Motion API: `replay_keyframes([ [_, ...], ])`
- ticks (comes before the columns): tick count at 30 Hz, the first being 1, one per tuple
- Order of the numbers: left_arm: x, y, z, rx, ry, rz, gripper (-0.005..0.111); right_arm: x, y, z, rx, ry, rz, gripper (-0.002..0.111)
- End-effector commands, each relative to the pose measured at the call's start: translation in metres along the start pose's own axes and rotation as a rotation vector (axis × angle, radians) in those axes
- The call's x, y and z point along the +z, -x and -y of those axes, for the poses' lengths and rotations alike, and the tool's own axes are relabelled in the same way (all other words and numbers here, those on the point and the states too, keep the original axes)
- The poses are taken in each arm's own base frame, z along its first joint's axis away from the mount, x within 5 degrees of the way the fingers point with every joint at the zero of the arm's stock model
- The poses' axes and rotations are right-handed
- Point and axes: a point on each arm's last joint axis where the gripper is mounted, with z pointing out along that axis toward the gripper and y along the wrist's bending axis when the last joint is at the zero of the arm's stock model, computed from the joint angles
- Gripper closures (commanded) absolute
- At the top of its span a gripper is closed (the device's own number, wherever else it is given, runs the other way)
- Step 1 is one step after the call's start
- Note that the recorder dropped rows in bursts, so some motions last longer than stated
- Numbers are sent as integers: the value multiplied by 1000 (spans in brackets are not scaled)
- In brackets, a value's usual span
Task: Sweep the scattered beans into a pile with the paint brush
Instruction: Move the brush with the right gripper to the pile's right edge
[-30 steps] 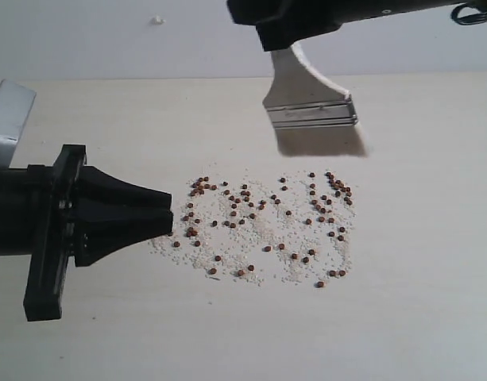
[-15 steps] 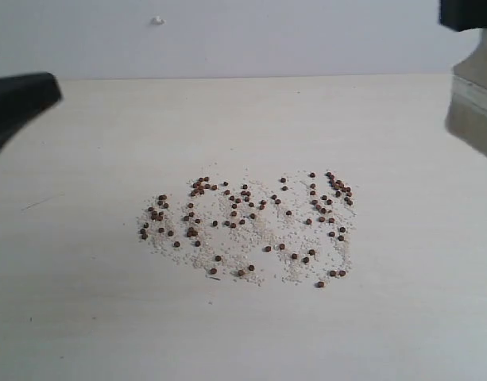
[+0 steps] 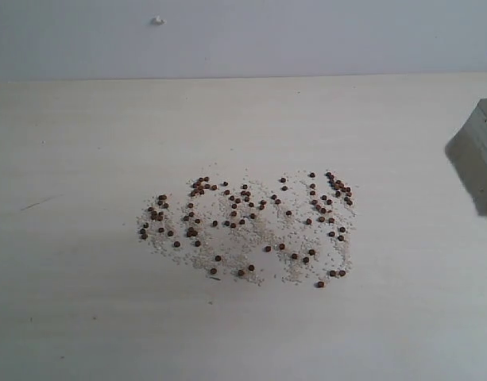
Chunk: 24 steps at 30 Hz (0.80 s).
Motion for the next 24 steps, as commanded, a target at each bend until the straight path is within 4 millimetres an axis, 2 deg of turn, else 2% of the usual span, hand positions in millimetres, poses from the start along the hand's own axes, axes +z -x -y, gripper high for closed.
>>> replay_keyframes([
  [1,-18,0,-6,-4,110,34,107,13,-18,-3,-60,-12,-65,108],
  [7,-24,-2,-9,-41,155,36,107,38,-45,-4,-131,-85,-67,108],
  [10,-24,-3,-10,-54,160,33,107,63,-57,-13,-141,-104,-98,108],
  [13,-24,-3,-10,-54,160,33,107,79,-71,-25,-79,-19,9,108],
  [16,-24,-3,-10,-54,160,33,107,87,-86,-34,-139,68,61,108],
  [20,-24,-3,-10,-54,160,33,107,92,-112,-33,-184,73,-8,108],
  [24,-24,-3,-10,-54,160,33,107,93,-127,-31,-200,63,-56,108],
])
